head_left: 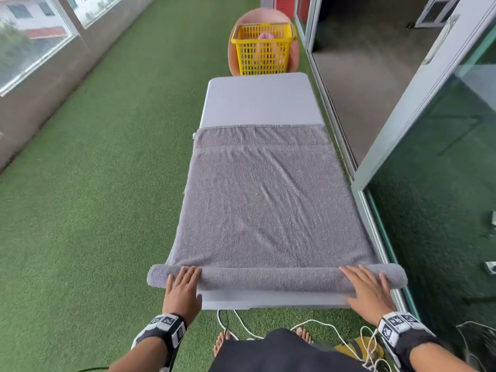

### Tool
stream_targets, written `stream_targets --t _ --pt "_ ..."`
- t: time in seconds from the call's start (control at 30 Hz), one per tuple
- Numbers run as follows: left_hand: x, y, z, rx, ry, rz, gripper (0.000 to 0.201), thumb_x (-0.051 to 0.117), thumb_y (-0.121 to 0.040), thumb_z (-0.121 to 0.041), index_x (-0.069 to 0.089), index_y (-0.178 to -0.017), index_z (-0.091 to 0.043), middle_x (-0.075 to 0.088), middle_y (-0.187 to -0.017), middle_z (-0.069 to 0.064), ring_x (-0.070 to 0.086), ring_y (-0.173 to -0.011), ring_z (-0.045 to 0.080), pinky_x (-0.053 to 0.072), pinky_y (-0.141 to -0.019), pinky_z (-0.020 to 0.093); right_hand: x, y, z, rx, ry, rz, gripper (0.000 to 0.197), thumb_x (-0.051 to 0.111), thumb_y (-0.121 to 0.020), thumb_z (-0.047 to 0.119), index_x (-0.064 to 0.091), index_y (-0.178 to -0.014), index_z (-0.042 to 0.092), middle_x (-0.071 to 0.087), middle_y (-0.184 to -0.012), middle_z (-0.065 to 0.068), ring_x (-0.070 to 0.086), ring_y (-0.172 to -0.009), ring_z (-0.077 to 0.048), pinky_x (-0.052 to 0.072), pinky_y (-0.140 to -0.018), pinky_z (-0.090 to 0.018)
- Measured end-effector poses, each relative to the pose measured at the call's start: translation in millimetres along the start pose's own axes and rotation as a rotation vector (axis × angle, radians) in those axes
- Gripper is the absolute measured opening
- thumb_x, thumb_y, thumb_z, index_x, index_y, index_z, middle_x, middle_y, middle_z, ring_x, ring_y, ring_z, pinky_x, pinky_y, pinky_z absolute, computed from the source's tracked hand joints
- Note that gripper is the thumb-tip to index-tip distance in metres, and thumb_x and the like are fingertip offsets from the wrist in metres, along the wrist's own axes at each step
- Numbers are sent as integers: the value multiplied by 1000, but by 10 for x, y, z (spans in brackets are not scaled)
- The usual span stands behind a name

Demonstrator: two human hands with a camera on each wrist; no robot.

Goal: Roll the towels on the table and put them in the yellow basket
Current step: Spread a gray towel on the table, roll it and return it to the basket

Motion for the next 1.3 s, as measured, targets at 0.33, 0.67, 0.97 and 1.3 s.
stream_targets --t 0.33,0.67,0.97,1.3 --pt "-295 -328 -34 3 -69 -72 30 48 -90 -24 60 -117 -20 62 -120 -2 51 -120 21 18 -116 51 -386 -331 81 45 13 25 50 57 -85 33 49 -134 40 39 -145 12 34 -132 -13 20 -113 -44" --pt "-37 -124 -49 205 57 -6 61 86 -61 -27 64 -116 -13 68 -113 4 65 -104 25 45 -100 45 -213 -76 119 -19 20 -15 62 63 -86 40 34 -142 43 37 -149 20 28 -140 -8 7 -119 -46" --pt "-197 -459 -87 104 78 -77 63 9 -95 -41 25 -150 -13 22 -155 1 22 -145 22 6 -120 44 -547 -438 170 -38 -136 -137 43 35 -102 40 38 -145 39 31 -154 18 27 -143 -7 2 -119 -47" --pt "-232 -640 -148 185 -83 -36 35 68 -79 -27 65 -112 -17 58 -126 4 53 -119 27 27 -113 52 -536 -576 323 -48 88 -77 36 63 -83 35 52 -117 39 57 -125 18 47 -116 -11 26 -105 -40"
Point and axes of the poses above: each hand's wrist, its own y-axis away from the middle knuckle, its own x-axis out of the palm, z = x × y, the point moved 3 cm from there along -y, towards the middle knuckle
